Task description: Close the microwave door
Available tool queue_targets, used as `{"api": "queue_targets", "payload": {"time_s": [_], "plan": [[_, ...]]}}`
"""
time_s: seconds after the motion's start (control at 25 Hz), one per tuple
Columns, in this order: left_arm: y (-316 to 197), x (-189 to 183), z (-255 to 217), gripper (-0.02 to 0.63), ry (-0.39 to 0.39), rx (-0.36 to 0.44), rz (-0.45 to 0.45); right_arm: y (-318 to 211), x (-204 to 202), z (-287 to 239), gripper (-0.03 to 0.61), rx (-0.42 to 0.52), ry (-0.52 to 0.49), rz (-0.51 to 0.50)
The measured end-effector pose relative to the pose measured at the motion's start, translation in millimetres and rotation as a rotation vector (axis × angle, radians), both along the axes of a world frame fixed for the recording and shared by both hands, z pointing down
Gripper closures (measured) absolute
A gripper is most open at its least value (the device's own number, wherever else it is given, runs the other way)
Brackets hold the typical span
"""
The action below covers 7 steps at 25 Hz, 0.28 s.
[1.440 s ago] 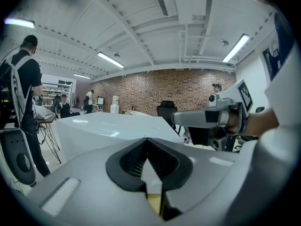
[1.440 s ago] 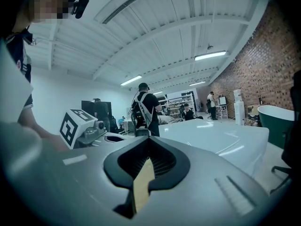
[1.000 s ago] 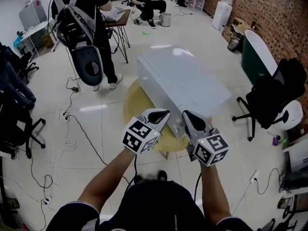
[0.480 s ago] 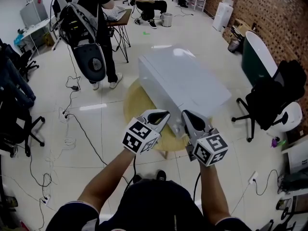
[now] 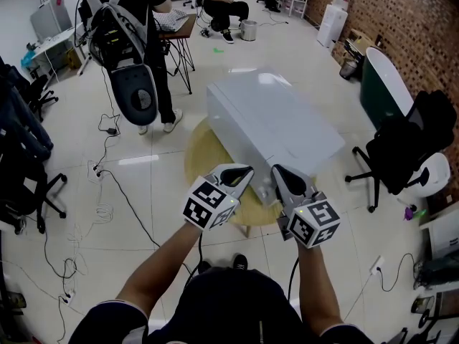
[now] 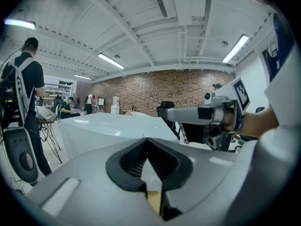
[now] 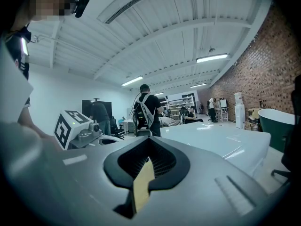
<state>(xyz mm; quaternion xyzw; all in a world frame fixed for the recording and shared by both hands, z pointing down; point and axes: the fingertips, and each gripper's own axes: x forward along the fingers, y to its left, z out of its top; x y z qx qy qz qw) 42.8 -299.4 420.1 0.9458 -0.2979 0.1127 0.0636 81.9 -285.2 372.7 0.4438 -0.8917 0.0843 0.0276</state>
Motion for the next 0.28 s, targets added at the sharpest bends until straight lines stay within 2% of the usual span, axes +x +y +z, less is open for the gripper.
{"api": "queue_targets", "payload": {"time_s": [0.28], "plan": [[0.7,-3.0,-1.5,0.609,0.000,0.001,0.000,0.7,-3.2,-2.0,0.578,0.002,0.004,0.001]]}}
